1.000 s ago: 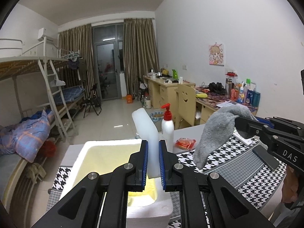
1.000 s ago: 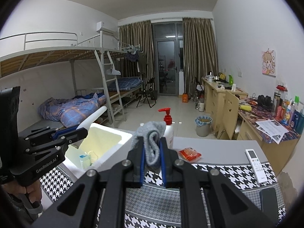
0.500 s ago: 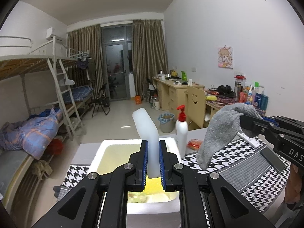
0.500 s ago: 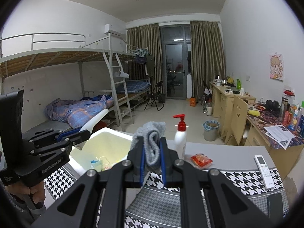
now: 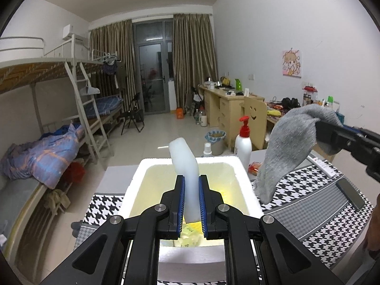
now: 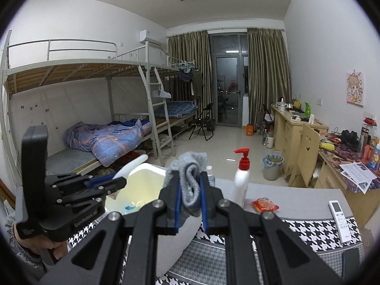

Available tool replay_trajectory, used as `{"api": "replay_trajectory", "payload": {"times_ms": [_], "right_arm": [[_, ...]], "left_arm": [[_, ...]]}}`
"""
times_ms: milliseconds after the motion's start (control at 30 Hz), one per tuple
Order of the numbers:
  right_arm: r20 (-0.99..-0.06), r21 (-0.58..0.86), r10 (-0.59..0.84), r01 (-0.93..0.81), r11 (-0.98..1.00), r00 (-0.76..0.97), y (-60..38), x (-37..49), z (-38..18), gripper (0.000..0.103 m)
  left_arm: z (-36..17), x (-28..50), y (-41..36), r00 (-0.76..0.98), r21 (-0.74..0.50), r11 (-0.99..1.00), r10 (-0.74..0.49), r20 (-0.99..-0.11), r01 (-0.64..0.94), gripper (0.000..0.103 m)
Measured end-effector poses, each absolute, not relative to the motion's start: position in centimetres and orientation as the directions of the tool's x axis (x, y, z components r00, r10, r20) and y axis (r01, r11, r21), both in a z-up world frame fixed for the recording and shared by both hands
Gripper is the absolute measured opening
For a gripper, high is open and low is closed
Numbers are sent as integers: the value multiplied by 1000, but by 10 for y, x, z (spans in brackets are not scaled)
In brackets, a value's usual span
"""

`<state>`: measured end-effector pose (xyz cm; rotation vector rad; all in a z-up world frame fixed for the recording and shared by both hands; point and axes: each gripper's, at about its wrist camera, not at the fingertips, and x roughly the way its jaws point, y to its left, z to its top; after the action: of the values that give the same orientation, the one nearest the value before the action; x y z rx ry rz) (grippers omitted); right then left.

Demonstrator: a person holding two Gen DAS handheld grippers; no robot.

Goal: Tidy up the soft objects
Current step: 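Carry the stick and sock in both tools over the white foam box, then open the left tool to drop the white stick into the foam box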

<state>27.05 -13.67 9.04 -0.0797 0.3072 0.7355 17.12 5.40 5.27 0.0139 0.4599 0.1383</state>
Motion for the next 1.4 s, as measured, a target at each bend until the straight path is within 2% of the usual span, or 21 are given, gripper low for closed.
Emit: {"api": "replay_trajectory", "payload": {"times_ms": [133, 200, 433, 500, 567, 767, 867, 1167, 1400], "right_arm": [[-301, 23, 643, -669, 743, 704, -134, 268, 91, 17], [-300, 19, 639, -665, 747, 708, -136, 269, 90, 17], [-302, 7, 626, -655, 756, 719, -134, 268, 91, 17], [-302, 4, 620, -649, 760, 724, -134, 267, 92, 17], [-298, 3, 618, -646, 763, 728, -133, 266, 94, 17], [-289, -4, 614, -642, 766, 734, -131, 265, 99, 17], [-283, -8, 617, -645, 764, 735, -128, 264, 103, 17], [-273, -3, 636, -662, 750, 722, -118, 263, 109, 17], [-306, 24, 663, -690, 723, 684, -102, 274, 104, 17]], "left_arm": [[49, 174, 59, 883, 35, 990, 135, -450, -133, 13], [46, 176, 63, 880, 32, 990, 138, -454, -139, 20], [38, 181, 67, 862, 47, 986, 162, -480, -159, 30], [36, 181, 69, 861, 41, 986, 163, -482, -163, 57], [37, 178, 72, 867, 18, 985, 160, -471, -172, 67], [42, 170, 80, 877, 12, 981, 181, -446, -196, 81], [46, 164, 85, 883, 2, 976, 198, -425, -217, 96], [59, 142, 101, 896, -33, 962, 238, -374, -270, 99], [64, 128, 106, 899, -33, 955, 265, -348, -294, 101]]}}
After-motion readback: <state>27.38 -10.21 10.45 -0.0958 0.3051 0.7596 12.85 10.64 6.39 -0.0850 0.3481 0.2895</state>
